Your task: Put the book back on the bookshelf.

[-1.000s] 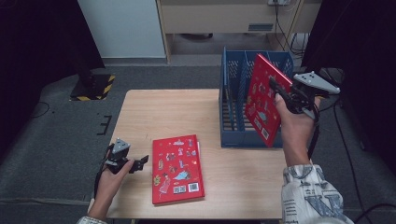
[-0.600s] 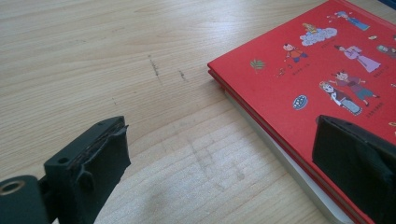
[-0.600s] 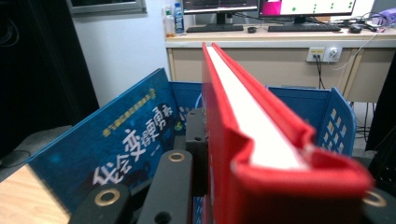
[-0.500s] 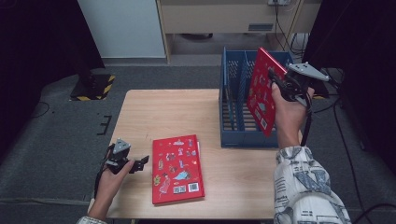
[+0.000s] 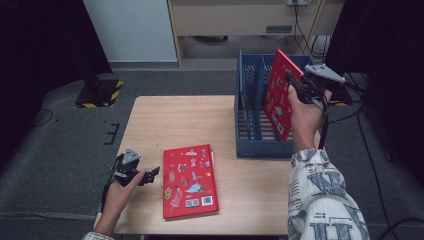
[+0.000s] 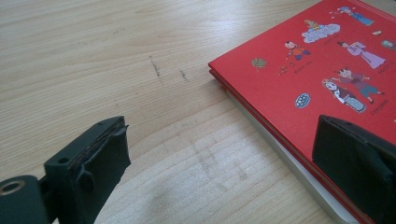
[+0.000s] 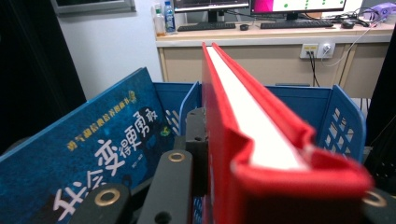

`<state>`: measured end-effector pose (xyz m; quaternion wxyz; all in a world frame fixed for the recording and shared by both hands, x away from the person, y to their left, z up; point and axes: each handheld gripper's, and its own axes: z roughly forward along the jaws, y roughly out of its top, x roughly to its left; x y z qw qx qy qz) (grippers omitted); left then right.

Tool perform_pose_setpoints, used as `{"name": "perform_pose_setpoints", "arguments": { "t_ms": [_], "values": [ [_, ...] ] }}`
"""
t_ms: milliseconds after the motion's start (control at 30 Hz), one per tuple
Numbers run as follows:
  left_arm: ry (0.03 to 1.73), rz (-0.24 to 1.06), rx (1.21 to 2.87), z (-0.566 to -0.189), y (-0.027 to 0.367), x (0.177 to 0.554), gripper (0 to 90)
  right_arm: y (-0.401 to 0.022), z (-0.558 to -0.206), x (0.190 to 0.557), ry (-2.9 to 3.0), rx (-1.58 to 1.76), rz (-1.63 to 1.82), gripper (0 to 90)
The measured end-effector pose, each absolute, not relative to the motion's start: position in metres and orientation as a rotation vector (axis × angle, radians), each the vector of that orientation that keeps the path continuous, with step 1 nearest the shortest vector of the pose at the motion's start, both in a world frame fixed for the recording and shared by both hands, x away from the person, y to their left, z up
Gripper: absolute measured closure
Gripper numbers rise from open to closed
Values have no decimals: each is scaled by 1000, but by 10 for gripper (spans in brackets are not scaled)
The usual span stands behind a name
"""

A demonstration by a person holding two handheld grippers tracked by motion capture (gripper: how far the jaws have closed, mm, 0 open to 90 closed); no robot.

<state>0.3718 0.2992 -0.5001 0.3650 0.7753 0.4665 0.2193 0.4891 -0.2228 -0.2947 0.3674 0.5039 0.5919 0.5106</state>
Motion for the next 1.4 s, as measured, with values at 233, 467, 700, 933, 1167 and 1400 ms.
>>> {"name": "perform_pose_setpoints", "arguments": {
  "t_ms": [233,467,700,933,1167,1400],
  "values": [
    [1207,569,1990,-500,301,371,31,-219,-297,500,1504,1301,1305,798],
    [1203,571,1991,-500,301,371,31,-218,-300,509,1497,1306,1298,797],
    [1199,574,1998,-500,300,371,31,-216,-309,519,1499,1321,1279,797],
    [1200,576,2000,-500,299,372,31,-212,-316,527,1504,1323,1278,797],
    [1194,580,2007,-500,297,373,31,-211,-327,527,1520,1333,1279,798],
    [1188,585,2016,-500,297,374,31,-207,-341,532,1532,1338,1257,797]
  ]
}}
